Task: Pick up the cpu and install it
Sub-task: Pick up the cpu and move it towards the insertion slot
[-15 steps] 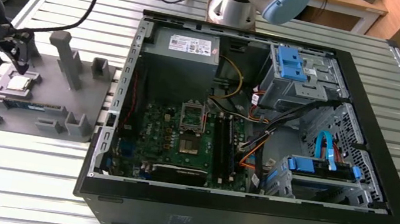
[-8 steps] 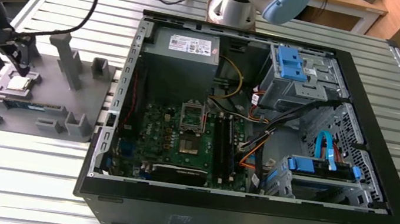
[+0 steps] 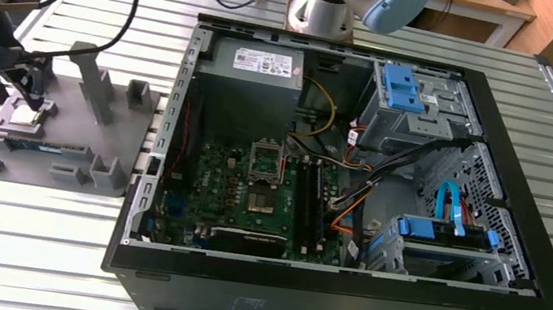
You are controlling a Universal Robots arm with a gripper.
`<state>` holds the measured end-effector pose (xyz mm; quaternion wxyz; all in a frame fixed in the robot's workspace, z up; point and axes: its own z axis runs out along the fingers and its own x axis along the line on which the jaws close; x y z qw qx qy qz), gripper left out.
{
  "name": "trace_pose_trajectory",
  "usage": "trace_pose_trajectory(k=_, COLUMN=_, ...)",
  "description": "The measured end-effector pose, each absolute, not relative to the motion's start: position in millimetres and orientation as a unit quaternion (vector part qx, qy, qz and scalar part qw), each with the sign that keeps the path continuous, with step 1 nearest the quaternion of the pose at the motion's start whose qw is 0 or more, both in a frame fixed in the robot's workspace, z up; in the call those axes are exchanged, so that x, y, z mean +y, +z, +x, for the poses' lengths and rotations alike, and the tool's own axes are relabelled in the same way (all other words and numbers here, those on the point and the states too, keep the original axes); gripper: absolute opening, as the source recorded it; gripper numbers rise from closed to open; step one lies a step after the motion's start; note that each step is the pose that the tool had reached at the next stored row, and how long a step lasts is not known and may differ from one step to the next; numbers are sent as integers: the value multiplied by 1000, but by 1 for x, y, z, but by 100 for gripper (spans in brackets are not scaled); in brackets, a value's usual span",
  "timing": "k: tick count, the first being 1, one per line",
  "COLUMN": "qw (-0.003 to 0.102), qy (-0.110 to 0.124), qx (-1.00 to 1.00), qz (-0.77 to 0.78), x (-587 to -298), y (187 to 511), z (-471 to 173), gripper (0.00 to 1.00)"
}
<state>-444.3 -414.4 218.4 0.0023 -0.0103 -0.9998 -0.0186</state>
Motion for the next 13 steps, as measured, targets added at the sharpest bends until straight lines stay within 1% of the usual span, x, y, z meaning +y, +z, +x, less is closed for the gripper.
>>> trace_pose_trajectory(k=13, qw=2, qy=-18, qx=-1000, qz=-10, x=-414, y=214, z=-444, gripper=53)
